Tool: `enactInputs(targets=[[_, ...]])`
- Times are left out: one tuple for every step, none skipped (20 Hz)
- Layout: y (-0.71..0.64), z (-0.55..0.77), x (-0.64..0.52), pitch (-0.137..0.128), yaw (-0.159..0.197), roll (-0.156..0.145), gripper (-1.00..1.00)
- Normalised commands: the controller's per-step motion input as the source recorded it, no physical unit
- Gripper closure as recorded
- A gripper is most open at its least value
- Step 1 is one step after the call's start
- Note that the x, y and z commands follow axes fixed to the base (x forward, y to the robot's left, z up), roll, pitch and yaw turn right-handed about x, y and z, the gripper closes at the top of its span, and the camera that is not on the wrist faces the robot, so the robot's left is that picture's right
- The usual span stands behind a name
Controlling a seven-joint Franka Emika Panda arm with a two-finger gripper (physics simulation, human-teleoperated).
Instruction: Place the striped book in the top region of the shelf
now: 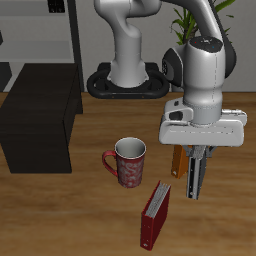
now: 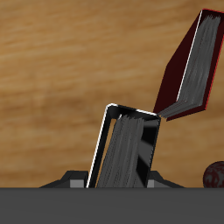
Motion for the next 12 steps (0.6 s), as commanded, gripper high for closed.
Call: enactInputs(targets=[[-0.09,1.11,-0.44,-0.161,0.053,0.006,1.0],[-0.09,0.87,-0.25,-0.1,0.005,-0.003,1.0],[-0.06,0.87,-0.33,-0.08,-0.016,0.038,1.0],[-0.12,1.04,-0.34,-0.159,0.084,0.0,1.0],[-0.01,0.01,0.04,0.0,0.0,0.0,1.0],[-0.26,1.64,-0.7,-0.195,0.071,-0.024,1.0],[-0.16,0.7,-0.26,-0.078,0.0,-0.024,1.0],[-0.21,0.64,-0.31,-0.049,0.008,-0.04,1.0],[-0.1,0.32,-0.11,-0.026,-0.014,-0.016,1.0],[-0.21,0.57,-0.29,-0.064,0.001,-0.014,1.0],[-0.25,0.53,-0.32,-0.033,0.0,-0.073,1.0],[-0.2,0.49,-0.33,-0.045,-0.035,0.013,1.0]])
